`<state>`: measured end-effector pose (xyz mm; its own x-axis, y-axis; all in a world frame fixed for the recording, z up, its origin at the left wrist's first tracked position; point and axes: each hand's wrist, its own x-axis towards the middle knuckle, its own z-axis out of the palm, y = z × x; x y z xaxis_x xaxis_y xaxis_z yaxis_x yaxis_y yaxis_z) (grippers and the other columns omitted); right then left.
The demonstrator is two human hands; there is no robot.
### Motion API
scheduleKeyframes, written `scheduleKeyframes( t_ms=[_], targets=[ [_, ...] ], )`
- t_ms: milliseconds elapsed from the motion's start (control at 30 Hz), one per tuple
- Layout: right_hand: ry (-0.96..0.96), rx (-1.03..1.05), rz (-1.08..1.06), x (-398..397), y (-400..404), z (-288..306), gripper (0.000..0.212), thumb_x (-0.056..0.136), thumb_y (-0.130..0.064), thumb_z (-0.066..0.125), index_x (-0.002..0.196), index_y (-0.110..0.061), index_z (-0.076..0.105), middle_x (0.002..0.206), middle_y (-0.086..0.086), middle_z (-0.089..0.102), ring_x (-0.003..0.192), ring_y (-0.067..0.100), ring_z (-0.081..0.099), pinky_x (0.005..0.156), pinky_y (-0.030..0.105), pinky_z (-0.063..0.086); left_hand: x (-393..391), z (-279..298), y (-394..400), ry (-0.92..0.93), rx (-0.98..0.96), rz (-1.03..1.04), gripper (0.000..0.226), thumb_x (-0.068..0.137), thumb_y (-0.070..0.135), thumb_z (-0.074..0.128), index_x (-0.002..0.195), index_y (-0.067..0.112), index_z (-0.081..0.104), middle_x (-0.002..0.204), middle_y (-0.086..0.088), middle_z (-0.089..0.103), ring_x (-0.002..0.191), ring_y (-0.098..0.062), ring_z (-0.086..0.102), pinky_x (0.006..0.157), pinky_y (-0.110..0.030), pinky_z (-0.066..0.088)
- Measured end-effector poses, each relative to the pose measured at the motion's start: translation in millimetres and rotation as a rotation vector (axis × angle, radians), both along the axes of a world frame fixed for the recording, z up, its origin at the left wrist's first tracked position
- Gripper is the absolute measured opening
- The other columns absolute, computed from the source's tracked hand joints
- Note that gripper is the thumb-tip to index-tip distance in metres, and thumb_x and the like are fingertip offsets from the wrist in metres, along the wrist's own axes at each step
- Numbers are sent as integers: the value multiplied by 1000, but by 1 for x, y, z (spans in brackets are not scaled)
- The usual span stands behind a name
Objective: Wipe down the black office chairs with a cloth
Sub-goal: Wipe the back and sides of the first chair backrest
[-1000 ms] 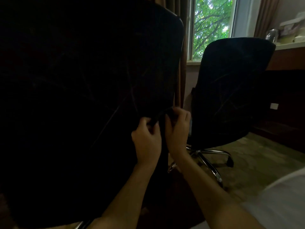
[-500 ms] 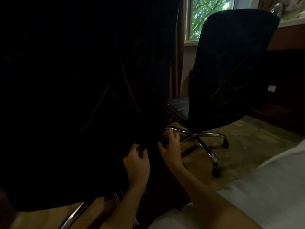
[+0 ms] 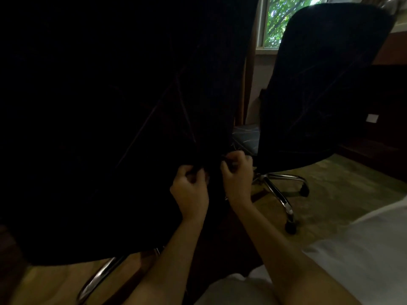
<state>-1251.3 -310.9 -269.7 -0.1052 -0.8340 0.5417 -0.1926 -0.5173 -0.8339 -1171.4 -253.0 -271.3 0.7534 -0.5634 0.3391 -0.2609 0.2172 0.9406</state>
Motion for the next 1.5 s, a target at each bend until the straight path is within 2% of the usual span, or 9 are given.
scheduleKeyframes(
  t_ms=[100, 233, 367, 500, 633, 900, 1100, 1267, 1500],
  targets=[
    [-9, -45, -6, 1, -3, 6, 16, 90, -12, 65, 102, -13, 55, 105, -5, 43, 89, 3, 55, 79, 15, 50, 0, 22, -4, -11, -68, -41, 14, 90, 19, 67, 103, 13, 64, 85, 4, 71, 76, -4, 71, 67, -21, 58],
    [111, -14, -16, 3, 0, -17, 26, 88, -13, 66, 109, -10, 50, 109, -1, 45, 88, -3, 51, 75, 7, 46, 4, -2, -5, -96, 20, 85, 18, 87, 28, 70, 97, 14, 65, 82, 8, 69, 73, -1, 65, 65, -19, 54],
    [94, 223, 11, 6, 4, -54, 25, 88, -13, 66, 106, -16, 48, 110, 2, 51, 93, 11, 56, 77, 24, 54, -6, -61, 6, -73, 111, 104, 11, 89, 22, 70, 96, 18, 63, 83, 14, 59, 72, 9, 53, 59, -4, 38],
    [35, 573, 100, 4, 6, -87, 24, 88, -8, 65, 106, -15, 51, 111, 6, 59, 94, 14, 62, 81, 31, 57, -2, -107, 14, 140, 216, 35, 13, 89, 13, 68, 96, 20, 60, 83, 9, 59, 87, -17, 64, 72, -25, 50],
    [-40, 716, 132, 10, 8, -94, 24, 89, -6, 63, 101, -21, 49, 108, 3, 60, 95, 17, 62, 85, 35, 56, 10, -117, 19, 173, 259, 22, 17, 87, 12, 68, 96, 24, 59, 87, 4, 63, 90, -22, 65, 81, -43, 56],
    [-88, 882, 210, 38, 27, -98, 39, 90, -19, 66, 123, -14, 45, 109, 2, 58, 95, 19, 61, 86, 43, 57, 34, -120, 39, 260, 247, 89, 16, 87, 12, 68, 96, 21, 59, 98, -5, 65, 95, -26, 63, 87, -47, 53],
    [-223, 729, 210, 36, 29, -73, 15, 91, -8, 62, 96, -17, 50, 104, 5, 58, 88, 15, 61, 79, 34, 58, 40, -95, 33, 226, 163, 55, 10, 88, 16, 69, 95, 22, 63, 93, -2, 68, 90, -21, 66, 84, -48, 55],
    [-287, 516, 180, 35, 33, -39, 12, 90, -7, 63, 95, -11, 52, 94, 7, 62, 83, 15, 66, 66, 24, 56, 33, -56, 24, 205, 65, 106, 10, 88, 16, 69, 92, 23, 63, 85, 1, 70, 80, -16, 68, 77, -44, 59],
    [-255, 168, 126, 38, 24, 38, 16, 87, -20, 69, 90, -22, 53, 89, 2, 64, 80, 15, 66, 73, 40, 60, 30, 36, 15, 84, -225, 108, 16, 92, 18, 65, 88, 28, 55, 71, 2, 70, 64, -8, 70, 64, -36, 61]
  ],
)
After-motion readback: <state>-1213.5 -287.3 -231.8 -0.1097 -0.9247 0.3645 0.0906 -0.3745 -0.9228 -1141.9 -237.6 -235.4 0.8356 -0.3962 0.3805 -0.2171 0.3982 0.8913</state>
